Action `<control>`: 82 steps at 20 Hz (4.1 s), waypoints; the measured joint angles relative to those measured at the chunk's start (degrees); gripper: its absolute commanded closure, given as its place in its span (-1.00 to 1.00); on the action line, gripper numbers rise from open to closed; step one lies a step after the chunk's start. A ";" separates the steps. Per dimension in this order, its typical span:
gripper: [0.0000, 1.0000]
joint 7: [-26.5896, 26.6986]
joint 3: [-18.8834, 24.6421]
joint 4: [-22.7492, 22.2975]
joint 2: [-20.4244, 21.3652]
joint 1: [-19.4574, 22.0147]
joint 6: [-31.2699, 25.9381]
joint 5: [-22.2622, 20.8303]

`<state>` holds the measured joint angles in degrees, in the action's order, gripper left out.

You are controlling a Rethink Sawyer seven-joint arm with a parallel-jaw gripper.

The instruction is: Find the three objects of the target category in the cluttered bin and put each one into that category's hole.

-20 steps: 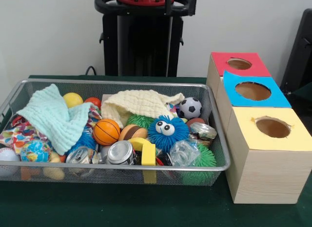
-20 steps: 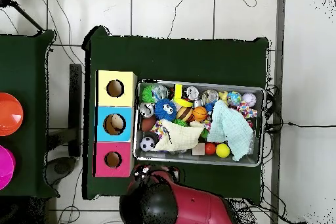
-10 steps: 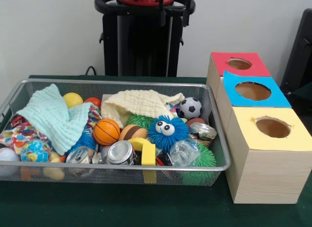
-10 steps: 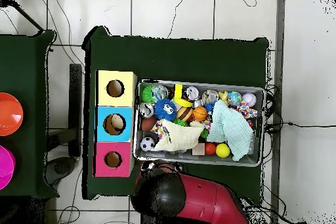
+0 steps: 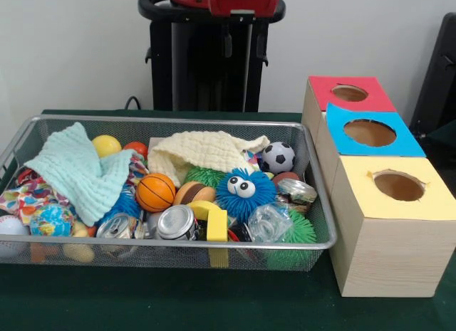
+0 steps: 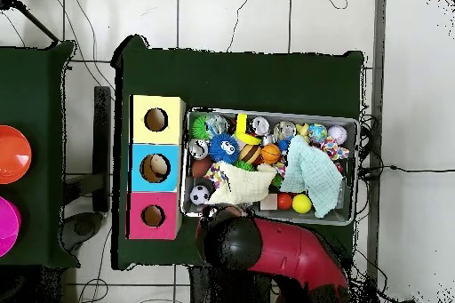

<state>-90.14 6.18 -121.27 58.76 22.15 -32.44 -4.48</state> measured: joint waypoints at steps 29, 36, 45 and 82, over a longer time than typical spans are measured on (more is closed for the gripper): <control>-1.00 0.00 7.59 9.10 -12.42 6.73 0.15 -8.21; -1.00 0.00 8.60 11.46 -14.57 8.15 0.15 -9.95; -1.00 0.00 9.93 12.97 -15.48 9.08 0.15 -11.07; -1.00 0.00 11.94 16.28 -19.01 13.68 -1.11 -17.03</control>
<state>-90.14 18.11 -104.99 39.75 35.83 -33.56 -21.51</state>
